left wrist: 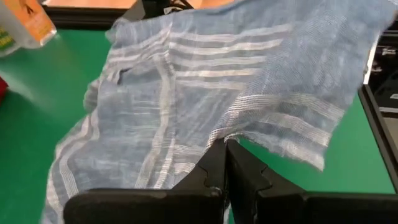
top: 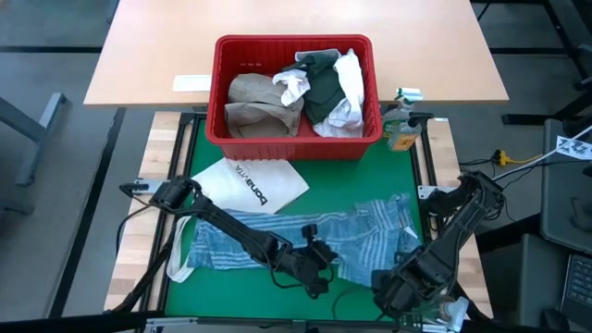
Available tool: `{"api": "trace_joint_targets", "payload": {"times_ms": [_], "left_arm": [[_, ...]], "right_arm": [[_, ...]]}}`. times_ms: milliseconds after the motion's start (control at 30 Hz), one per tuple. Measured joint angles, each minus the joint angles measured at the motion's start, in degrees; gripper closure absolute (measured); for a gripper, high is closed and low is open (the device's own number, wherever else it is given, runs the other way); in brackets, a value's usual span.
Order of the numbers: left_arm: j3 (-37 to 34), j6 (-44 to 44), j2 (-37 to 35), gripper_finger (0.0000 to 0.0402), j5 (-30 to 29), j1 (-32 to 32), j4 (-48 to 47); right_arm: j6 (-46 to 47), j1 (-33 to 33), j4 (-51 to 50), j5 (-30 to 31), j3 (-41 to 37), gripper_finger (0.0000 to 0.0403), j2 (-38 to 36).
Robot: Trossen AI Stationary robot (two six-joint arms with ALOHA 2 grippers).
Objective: Fold Laundry from Bin
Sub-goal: Fold the blue polo shirt
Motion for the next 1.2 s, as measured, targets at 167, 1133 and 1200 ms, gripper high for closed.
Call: {"api": "trace_joint_targets", "payload": {"times_ms": [167,1133,1200], "left_arm": [[0.0,-0.08,0.0,0.0401,0.61,0.4,0.01],[-0.09,-12.84,0.0,0.0391,13.25,5.87,-16.39],[-0.11,-12.84,0.0,0.038,13.25,6.21,-16.46]], "right_arm": [[-1.3,0.04,-4.18,5.36,0.0,0.0395,0.0],[-23.34,-24.24,-11.47,35.04,-21.48,0.0395,0.52],[-24.44,-25.7,-11.15,35.05,-22.44,0.0395,0.52]]}}
